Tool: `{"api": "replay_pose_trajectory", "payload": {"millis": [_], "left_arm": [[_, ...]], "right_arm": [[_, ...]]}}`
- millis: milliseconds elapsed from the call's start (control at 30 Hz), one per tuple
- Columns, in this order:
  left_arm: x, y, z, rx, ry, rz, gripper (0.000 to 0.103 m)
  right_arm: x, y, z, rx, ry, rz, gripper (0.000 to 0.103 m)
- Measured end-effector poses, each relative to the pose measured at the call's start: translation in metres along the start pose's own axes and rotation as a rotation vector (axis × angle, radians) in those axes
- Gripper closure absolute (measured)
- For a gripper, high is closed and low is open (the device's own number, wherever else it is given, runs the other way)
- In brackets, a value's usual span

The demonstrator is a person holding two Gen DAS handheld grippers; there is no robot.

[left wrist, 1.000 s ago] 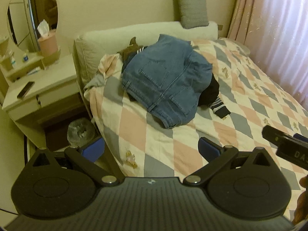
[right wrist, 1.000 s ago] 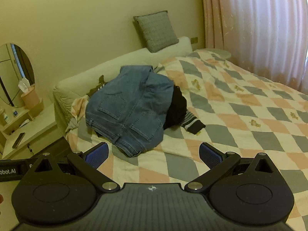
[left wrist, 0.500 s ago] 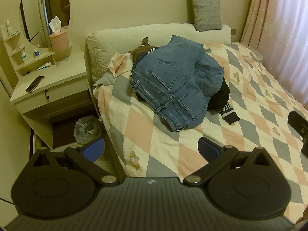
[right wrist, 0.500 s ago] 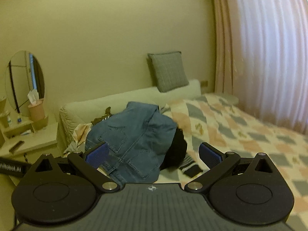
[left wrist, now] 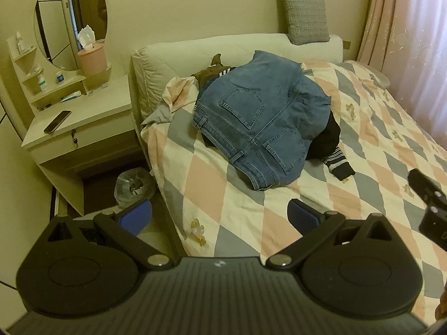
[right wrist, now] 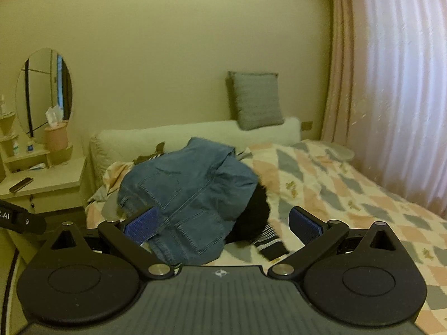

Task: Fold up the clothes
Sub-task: 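Move both grippers toward the pile of blue jeans on the bed, then grasp the blue jeans waistband with the right gripper while the left gripper grasps the other side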

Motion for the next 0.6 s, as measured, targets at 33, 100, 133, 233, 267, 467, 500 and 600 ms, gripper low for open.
{"api": "replay_pose_trajectory", "payload": {"millis": [33,100,133,233,267,467,500,600], "left_arm": [[0.004,-0.003,-0.001,0.002,0.003,0.005,0.001],[0.014,-0.010,-0.003,0.002,0.006,0.013,0.001],[0.021,-0.015,-0.004,0.001,0.007,0.016,0.001],[0.048,-0.028,-0.011,0.023,0.002,0.012,0.001],[0.060,-0.032,-0.016,0.036,-0.002,0.019,0.001],[0.142,-0.059,-0.040,0.111,-0.022,0.071,0.002],[0.159,-0.064,-0.045,0.123,-0.029,0.084,0.003],[0.209,-0.079,-0.058,0.164,-0.053,0.121,0.011]], "right_arm": [[0.005,-0.002,0.001,-0.003,-0.009,-0.002,0.000],[0.015,-0.004,0.003,-0.010,-0.021,0.000,0.000],[0.021,-0.005,0.004,-0.012,-0.027,0.002,0.000],[0.046,-0.009,0.009,-0.009,-0.046,0.013,0.000],[0.055,-0.009,0.011,-0.010,-0.052,0.019,0.000],[0.131,-0.031,0.031,-0.029,-0.139,0.048,0.005],[0.145,-0.038,0.037,-0.040,-0.160,0.045,0.009],[0.194,-0.064,0.061,-0.107,-0.209,0.059,0.017]]}}
Point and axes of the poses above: each gripper's, at about its wrist camera, not at the fingertips, and x roughly the way its jaws point, y to its right, z to its underside, the point moved 4 cm from there along x, roughly the way its jaws point, and after that the axes turned 10 degrees about x, right-handed, at the moved point
